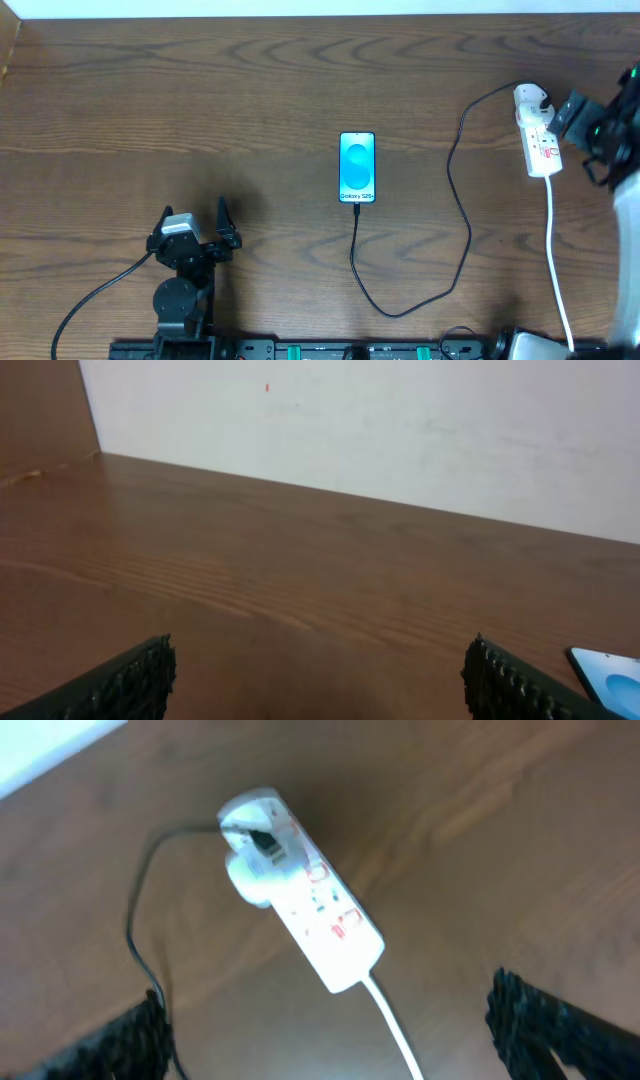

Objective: Plug charger to phone and switch on socket

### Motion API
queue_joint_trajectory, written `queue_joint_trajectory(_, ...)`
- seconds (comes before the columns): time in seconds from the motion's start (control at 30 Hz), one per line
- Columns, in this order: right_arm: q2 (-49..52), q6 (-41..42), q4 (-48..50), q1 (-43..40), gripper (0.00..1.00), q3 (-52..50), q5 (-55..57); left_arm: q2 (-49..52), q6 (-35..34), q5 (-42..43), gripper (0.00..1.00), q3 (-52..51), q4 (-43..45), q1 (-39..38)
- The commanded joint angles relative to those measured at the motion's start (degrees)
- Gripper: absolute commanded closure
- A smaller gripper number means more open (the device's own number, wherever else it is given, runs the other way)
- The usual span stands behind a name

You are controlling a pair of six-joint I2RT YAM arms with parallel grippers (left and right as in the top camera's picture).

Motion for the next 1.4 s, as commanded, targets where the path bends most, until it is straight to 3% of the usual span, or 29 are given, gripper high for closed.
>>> queue_joint_trajectory(0.0,-7.2,1.0,6.1,-0.2,0.01,-9.4,0.8,-0.4,0.8,-0.2,0.08,-1.4,-1.7,0.3)
queue_joint_trajectory(0.37,-25.1,1.2,36.0,-0.2,0.01,-39.7,0.3,-0.4,0.8,-0.2,0.08,-1.4,-1.7,0.3)
queue_joint_trajectory(0.83,-40.7,6.3,62.5,-0.2,0.01,-62.2,-1.0,-0.4,0.8,-0.2,0.08,-1.4,-1.7,0.3)
queue_joint_trajectory(1.03,-45.1,6.3,68.9,-0.2,0.01,-68.9,-1.8,-0.4,0.8,-0.2,0.08,-1.4,-1.7,0.3)
queue_joint_trajectory(1.37,-46.7,6.3,67.1,-0.2,0.01,-69.0,-3.3,-0.4,0.8,-0.2,0.08,-1.4,-1.7,0.3)
